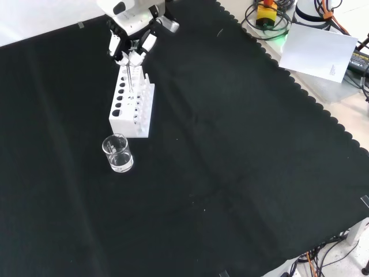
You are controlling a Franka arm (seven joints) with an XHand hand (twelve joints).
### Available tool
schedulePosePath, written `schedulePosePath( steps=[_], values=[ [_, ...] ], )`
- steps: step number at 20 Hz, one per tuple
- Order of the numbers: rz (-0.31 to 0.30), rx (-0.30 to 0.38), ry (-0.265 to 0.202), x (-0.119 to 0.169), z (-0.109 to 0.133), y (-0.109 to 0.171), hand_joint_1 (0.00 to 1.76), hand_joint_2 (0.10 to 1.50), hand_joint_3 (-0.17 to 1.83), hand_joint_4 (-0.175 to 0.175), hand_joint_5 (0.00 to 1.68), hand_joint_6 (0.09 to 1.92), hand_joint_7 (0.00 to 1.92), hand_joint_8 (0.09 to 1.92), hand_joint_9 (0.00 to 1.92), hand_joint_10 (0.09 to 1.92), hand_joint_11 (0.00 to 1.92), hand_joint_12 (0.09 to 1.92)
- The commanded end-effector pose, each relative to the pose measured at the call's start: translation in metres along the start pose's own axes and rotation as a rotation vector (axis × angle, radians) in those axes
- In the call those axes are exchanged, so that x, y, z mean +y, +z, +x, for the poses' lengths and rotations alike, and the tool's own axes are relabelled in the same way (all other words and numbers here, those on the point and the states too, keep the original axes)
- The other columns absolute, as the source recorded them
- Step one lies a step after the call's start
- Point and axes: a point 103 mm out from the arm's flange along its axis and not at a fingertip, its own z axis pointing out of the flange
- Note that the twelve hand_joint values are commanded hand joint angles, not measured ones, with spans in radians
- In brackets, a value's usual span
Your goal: Take the glass rod from the white test tube rack.
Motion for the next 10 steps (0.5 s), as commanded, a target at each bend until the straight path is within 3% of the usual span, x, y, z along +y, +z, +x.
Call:
schedulePosePath(
  steps=[1, 3, 10],
  values=[
    [-0.174, 0.058, -0.042, -0.004, 0.007, -0.016, 1.25, 0.90, 0.60, -0.175, 0.81, 1.15, 0.96, 1.48, 1.60, 1.13, 1.74, 0.85],
    [-0.188, 0.101, -0.041, -0.006, 0.009, -0.025, 1.26, 0.86, 0.65, -0.175, 0.83, 1.13, 0.97, 1.48, 1.57, 1.14, 1.70, 0.85],
    [-0.212, 0.165, -0.006, -0.019, 0.016, -0.051, 1.27, 0.88, 0.56, -0.175, 0.89, 0.99, 1.00, 1.41, 1.50, 1.11, 1.61, 0.81]
  ],
)
